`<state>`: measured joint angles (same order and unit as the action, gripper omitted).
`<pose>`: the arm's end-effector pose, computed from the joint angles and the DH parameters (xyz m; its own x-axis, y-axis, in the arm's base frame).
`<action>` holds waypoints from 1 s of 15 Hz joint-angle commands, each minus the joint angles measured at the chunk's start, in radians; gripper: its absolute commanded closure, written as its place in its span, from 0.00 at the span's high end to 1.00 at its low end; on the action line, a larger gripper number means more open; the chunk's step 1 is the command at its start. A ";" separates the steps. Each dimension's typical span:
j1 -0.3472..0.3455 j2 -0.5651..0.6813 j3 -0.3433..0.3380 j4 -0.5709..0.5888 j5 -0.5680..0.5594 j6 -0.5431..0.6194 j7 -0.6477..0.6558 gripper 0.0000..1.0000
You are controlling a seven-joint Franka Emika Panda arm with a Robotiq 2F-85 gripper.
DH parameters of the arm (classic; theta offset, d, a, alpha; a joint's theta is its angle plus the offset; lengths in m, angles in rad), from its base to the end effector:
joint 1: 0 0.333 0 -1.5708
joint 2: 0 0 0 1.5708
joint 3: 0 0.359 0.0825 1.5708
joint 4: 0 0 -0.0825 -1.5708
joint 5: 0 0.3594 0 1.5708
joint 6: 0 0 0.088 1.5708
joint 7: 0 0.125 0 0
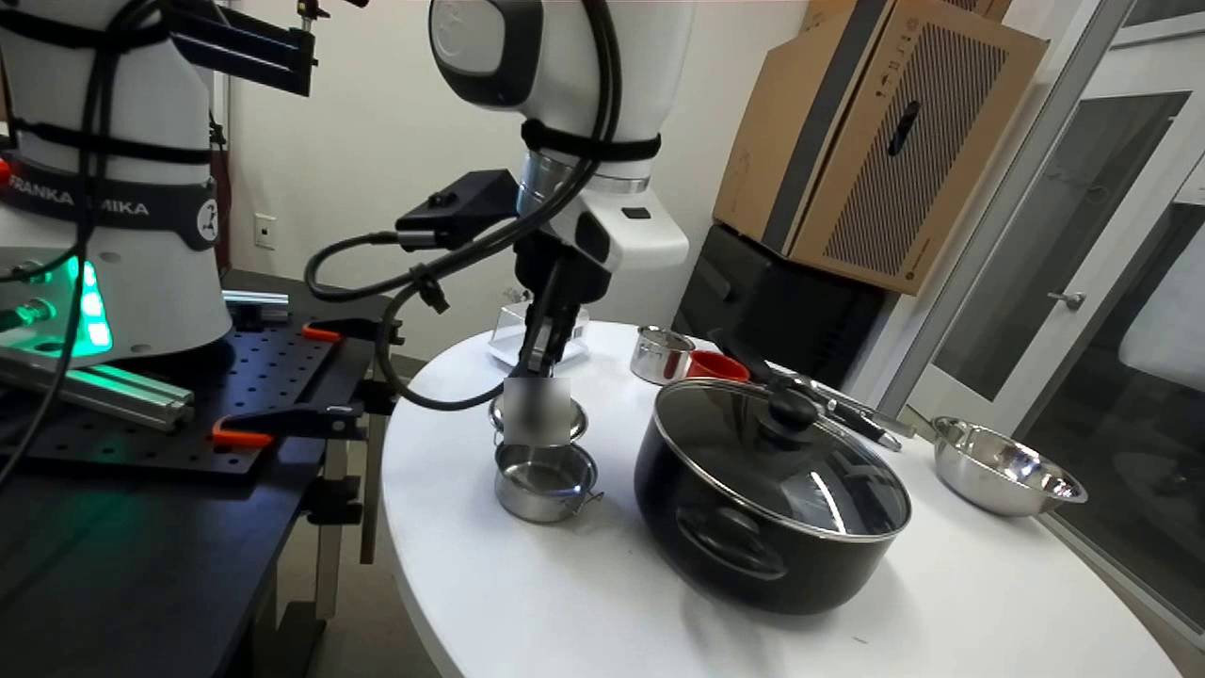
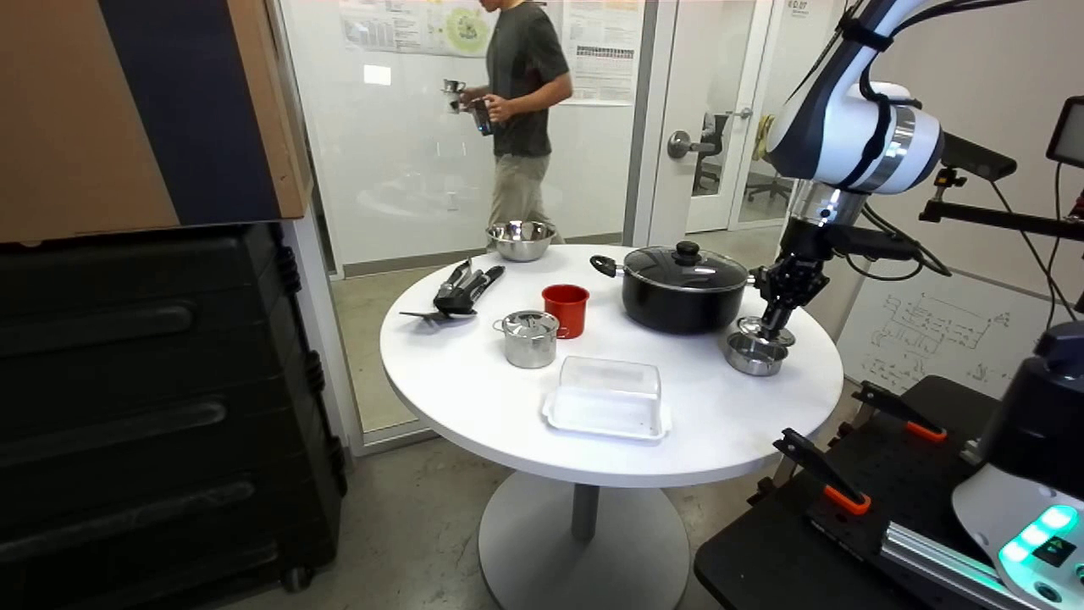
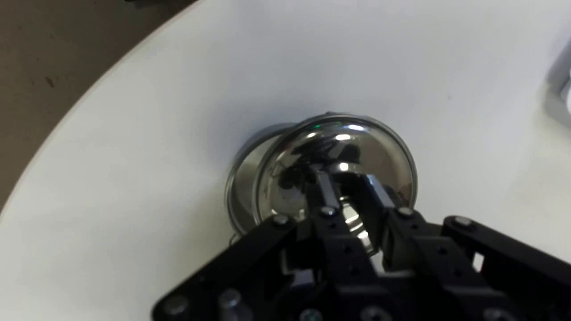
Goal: Pick the lid on the table and put it on the uncovered pot
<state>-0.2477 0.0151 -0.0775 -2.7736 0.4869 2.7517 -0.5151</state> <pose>0.3447 -0.1331 0.2525 0.9646 -0.2632 0.0151 -0.2566 -0.9504 -0.1761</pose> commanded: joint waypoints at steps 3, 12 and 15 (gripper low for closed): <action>-0.017 0.006 -0.021 0.000 -0.053 -0.011 0.071 0.05; -0.008 0.063 -0.018 0.022 -0.037 0.014 0.127 0.05; -0.005 0.077 -0.016 0.037 -0.035 0.015 0.146 0.05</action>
<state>-0.2584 0.0698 -0.0924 -2.7597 0.4637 2.7570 -0.4076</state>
